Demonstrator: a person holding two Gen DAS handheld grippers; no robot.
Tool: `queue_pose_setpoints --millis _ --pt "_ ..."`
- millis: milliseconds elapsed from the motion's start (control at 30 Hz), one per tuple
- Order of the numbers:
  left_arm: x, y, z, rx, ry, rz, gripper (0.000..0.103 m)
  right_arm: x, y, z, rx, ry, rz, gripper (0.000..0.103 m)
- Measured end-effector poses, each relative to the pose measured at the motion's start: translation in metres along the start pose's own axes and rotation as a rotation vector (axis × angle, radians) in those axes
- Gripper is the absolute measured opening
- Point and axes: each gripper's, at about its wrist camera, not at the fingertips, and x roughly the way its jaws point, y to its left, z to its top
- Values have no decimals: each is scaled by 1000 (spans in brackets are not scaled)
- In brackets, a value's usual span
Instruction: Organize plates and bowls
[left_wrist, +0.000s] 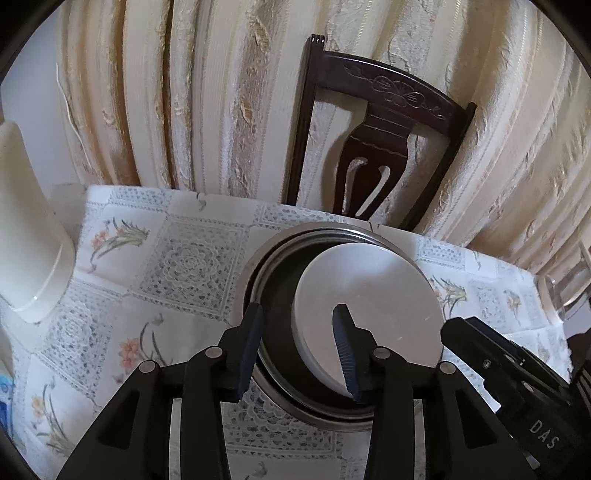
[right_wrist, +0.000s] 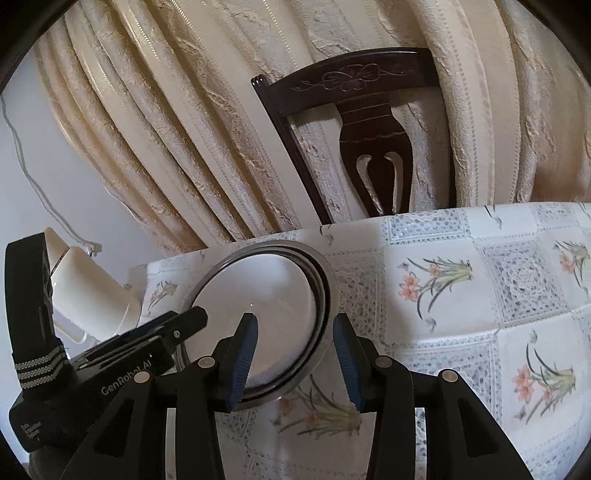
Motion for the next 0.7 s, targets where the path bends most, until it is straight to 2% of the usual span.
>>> queue_pose_setpoints --millis 367,700 --pt "-5 -14 -2 150 -80 148 45 2 -10 -9 25 20 -9 47" --pt "7 -10 -2 157 -67 172 46 4 -11 -12 32 29 4 50"
